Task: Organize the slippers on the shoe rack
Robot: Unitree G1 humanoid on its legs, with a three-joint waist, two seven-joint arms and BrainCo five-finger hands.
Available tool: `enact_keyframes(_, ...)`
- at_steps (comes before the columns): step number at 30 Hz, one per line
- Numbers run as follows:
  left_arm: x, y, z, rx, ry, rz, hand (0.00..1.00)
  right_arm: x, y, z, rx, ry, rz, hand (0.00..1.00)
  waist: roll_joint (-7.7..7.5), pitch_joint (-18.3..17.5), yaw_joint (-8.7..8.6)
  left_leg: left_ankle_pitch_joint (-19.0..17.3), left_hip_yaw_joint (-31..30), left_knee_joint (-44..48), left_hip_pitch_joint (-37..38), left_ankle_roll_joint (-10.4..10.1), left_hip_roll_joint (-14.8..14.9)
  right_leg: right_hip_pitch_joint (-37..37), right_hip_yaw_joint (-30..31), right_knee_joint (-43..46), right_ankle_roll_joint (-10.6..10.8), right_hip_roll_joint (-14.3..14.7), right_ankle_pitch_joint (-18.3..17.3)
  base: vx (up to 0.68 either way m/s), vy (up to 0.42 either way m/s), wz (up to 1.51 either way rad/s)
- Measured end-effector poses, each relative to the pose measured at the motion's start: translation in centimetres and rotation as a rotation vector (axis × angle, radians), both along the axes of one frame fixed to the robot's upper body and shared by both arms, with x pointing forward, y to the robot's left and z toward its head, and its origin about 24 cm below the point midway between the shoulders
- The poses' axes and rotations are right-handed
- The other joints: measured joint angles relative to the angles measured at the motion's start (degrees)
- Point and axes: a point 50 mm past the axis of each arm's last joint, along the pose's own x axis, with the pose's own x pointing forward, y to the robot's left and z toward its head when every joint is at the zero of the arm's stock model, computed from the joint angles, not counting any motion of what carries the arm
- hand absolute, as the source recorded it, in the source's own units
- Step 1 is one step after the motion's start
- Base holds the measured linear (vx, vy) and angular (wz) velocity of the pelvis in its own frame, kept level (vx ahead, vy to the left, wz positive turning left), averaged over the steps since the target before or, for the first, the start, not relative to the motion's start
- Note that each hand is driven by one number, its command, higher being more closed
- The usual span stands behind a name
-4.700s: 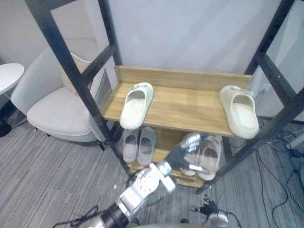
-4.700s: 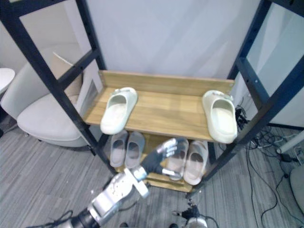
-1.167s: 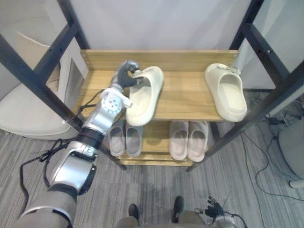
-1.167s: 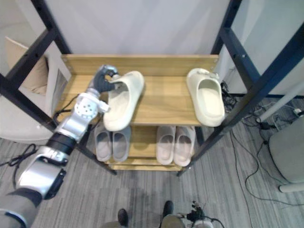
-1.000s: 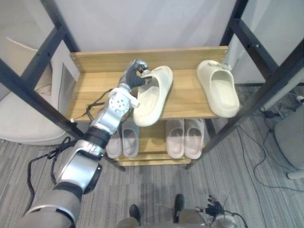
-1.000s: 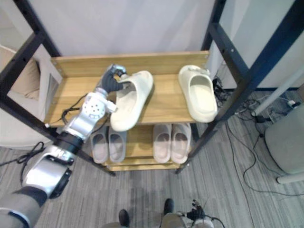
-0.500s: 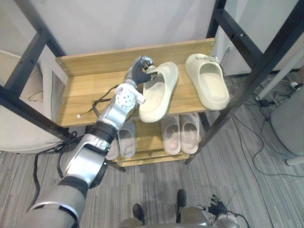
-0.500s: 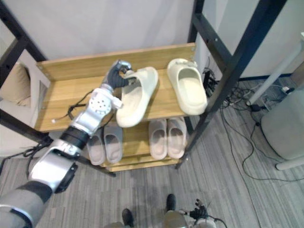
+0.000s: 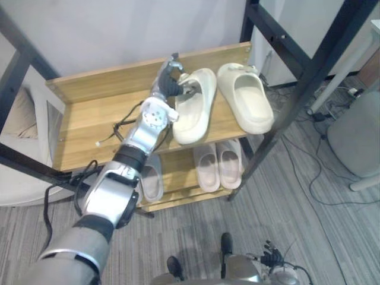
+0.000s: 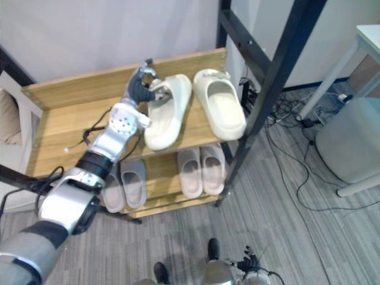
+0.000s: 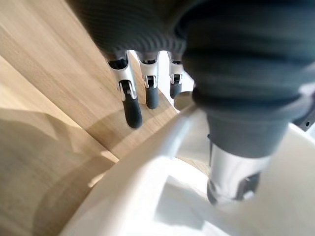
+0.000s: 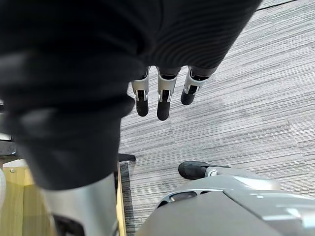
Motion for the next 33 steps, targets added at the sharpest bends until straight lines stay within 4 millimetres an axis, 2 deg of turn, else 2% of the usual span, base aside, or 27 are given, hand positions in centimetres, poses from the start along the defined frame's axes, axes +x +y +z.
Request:
enact_keyframes(7,-0.1,-1.1,-0.3,-0.032,0.013,-0.026,0.00,0.0,-0.1,0.0,-0.005,0.000,-0.006,0.00,0.06,0.0,0.11,0.0,-0.6,0.0,0.0,0.0,0.0,0.4,-0.6,0.0,0.0,0.0,0.0,0.01,-0.006,0.04)
enact_keyframes(14,-1.1,-1.1,-1.9,-0.105,0.015,-0.037,0.00,-0.2,0.0,-0.1,-0.004,0.010,-0.001,0.00,0.10,0.1,0.27,0.0,-2.2,0.1,1.0,0.0,-0.1,2.3,-2.1,0.0,0.0,-0.2,-0.4,0.01,-0.003,0.13)
enact_keyframes(22,-2.6,-1.1,-1.0,-0.200,-0.064,-0.080,0.00,-0.6,-0.1,-0.2,-0.007,0.023,-0.003,0.00,0.09,0.0,1.74,0.2,-4.0,0.4,1.1,0.2,-0.2,3.6,-3.8,0.0,0.2,-0.5,-0.6,-0.01,0.001,0.10)
enact_keyframes(28,-4.4,-0.2,-1.1,-0.375,-0.108,-0.128,0.00,-0.9,-0.1,-0.3,-0.007,0.035,-0.004,0.00,0.02,-0.1,2.42,0.2,-4.7,0.4,1.8,0.2,-0.2,4.6,-4.5,0.0,0.3,-0.5,-0.7,0.00,-0.001,0.05)
enact_keyframes(33,-5.6,0.3,-3.3,-0.543,-0.044,-0.168,0.00,-1.2,0.0,-0.5,-0.004,0.056,0.000,0.00,-0.45,-0.6,3.22,0.2,-5.3,0.4,2.2,0.2,-0.2,5.4,-5.0,0.0,0.5,-0.6,-0.9,0.00,-0.002,0.06)
